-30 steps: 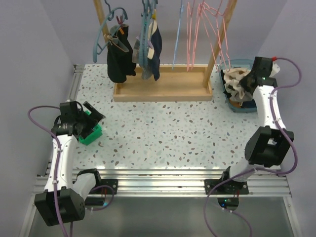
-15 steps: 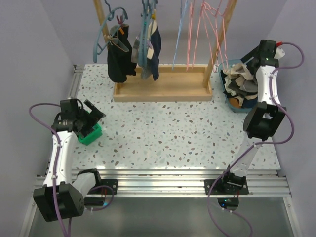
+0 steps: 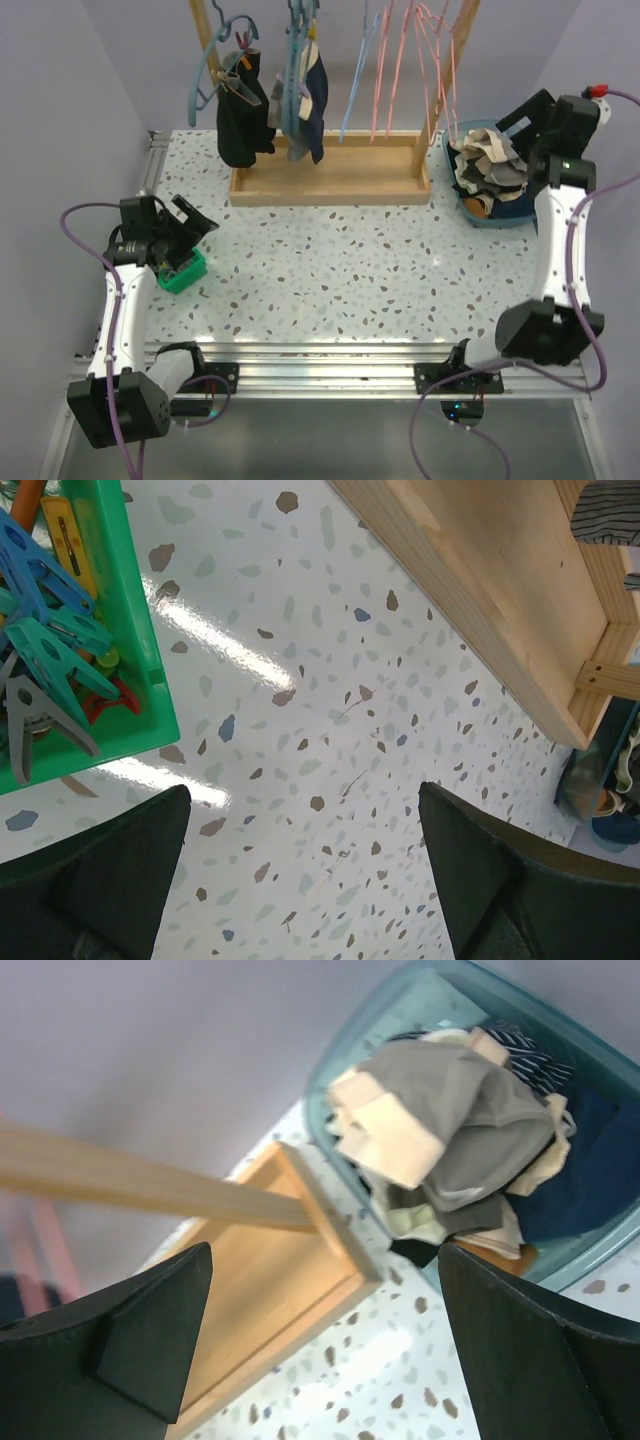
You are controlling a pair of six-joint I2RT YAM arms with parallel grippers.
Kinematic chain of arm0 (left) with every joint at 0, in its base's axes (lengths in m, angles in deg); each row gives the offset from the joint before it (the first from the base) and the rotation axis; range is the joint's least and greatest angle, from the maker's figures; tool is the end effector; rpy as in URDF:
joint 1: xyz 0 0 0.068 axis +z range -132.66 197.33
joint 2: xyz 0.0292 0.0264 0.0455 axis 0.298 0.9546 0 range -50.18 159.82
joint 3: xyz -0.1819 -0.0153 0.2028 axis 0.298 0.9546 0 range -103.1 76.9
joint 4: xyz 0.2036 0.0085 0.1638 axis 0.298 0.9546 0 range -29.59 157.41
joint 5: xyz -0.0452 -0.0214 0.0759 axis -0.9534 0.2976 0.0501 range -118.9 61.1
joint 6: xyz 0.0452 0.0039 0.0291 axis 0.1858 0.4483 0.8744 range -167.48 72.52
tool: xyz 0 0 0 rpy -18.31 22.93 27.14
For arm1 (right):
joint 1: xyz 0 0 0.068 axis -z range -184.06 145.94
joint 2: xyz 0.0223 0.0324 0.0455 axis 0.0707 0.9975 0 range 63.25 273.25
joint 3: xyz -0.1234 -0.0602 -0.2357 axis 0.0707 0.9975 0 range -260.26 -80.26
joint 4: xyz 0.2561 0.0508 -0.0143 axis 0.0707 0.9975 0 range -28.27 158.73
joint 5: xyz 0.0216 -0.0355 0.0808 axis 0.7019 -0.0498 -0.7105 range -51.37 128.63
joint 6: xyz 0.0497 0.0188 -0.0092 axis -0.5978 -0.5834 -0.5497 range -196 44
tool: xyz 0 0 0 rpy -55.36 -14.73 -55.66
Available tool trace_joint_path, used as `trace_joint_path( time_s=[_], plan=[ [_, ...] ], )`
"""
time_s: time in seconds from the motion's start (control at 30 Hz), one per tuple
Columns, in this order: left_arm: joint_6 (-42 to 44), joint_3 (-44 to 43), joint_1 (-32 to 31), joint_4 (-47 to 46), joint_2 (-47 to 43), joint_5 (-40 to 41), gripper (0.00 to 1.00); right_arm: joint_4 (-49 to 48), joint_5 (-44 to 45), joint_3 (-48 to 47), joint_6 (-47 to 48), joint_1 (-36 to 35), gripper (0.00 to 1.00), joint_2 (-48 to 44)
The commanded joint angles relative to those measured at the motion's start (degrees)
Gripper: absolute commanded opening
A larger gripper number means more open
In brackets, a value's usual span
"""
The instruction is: Remove the underwear clipped to the hanger
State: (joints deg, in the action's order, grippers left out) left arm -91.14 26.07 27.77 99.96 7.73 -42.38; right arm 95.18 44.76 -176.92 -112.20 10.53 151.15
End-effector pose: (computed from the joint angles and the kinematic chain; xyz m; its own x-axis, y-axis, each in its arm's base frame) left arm 0.2030 0.0289 0.2877 -0.5043 -0.7755 -0.3798 -0.5070 0.6220 -0.5967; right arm 0.3307 -0.0899 0.4282 -0.1227 0.6388 -0.7595 0.5166 0.6946 0.5007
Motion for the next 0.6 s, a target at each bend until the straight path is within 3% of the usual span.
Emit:
trace_joint_path(
  time_s=[0.0,0.2,0.33,0.47,0.57],
  plan=[
    [1.1,-2.9,-0.3,-3.5,0.2,-2.5,1.0,-6.9,-7.9,5.2,-0.8,-0.8,0.98,-11.4],
    [1.8,-7.0,-2.2,-2.4,1.7,-2.3,1.0,-17.2,-27.1,3.8,-0.5,-6.4,0.98,-17.4],
    [2.2,-9.2,-3.0,-2.1,1.2,-2.7,1.0,-18.4,-35.4,-7.1,0.6,-9.5,0.98,-16.7],
    [1.7,-8.8,-3.1,-2.8,0.4,-4.2,1.0,-11.3,-49.2,-19.3,-1.1,-16.3,0.98,-8.8],
    [1.6,-7.7,-3.2,-3.1,-0.8,-4.7,1.0,2.3,-49.4,-29.3,6.0,-24.4,0.98,-2.5]
  ],
)
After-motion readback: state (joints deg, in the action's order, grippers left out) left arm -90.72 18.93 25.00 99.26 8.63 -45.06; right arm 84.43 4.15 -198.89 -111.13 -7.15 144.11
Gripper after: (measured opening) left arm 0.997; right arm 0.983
